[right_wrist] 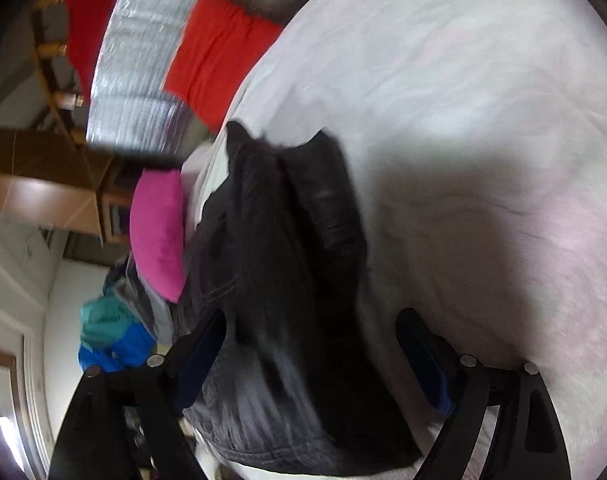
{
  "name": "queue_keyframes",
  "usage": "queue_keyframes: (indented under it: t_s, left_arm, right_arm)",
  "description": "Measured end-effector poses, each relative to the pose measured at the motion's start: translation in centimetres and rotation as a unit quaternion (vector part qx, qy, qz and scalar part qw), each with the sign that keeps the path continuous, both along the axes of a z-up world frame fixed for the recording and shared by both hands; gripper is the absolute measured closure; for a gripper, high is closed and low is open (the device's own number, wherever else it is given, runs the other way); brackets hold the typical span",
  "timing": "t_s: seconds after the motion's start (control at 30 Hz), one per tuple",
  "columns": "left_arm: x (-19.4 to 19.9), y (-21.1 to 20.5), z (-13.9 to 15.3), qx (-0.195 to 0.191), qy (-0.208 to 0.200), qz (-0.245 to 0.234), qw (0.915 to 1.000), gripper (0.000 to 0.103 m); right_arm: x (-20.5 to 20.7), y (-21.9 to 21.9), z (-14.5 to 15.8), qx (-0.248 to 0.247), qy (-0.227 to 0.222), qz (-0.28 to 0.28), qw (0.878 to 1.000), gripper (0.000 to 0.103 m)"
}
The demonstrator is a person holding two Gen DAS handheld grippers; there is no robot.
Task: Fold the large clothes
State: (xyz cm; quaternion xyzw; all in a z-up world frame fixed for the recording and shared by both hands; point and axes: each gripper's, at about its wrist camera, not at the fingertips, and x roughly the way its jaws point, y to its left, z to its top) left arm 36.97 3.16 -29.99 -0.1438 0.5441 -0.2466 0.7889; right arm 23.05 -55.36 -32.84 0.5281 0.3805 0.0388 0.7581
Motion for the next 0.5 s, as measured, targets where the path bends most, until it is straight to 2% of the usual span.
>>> queue_keyframes:
  t_s: [0.13,0.33,0.43,0.5]
  left_arm:
    - [1.4,-1.3,-0.3,-0.031,0.013,-0.017,0.9993,0.021]
    - [3.4,-4.1,-0.8,-0.043,0.018,-0.033,0.9984,0.014]
    - [4.4,-4.8,-1.0,-0.061,0.03,-0.032,0.9972,0.012]
    - [4.8,-5.0,-1.2,-0.07,0.035,-0.027,0.9966,0.012]
  right_arm:
    - [2.2,1.0,0.3,-0.02,-0.007,0.024,0.999,0.013]
    - [5.7,3.1,0.7,-0.061,-0.004,0.053,0.997,0.012]
    - [6.7,3.6,0.9,-0.065,-0.001,0.049,0.997,0.012]
    - [6.9,3.8,1.0,-0.073,0.001,0.048,0.996,0.017]
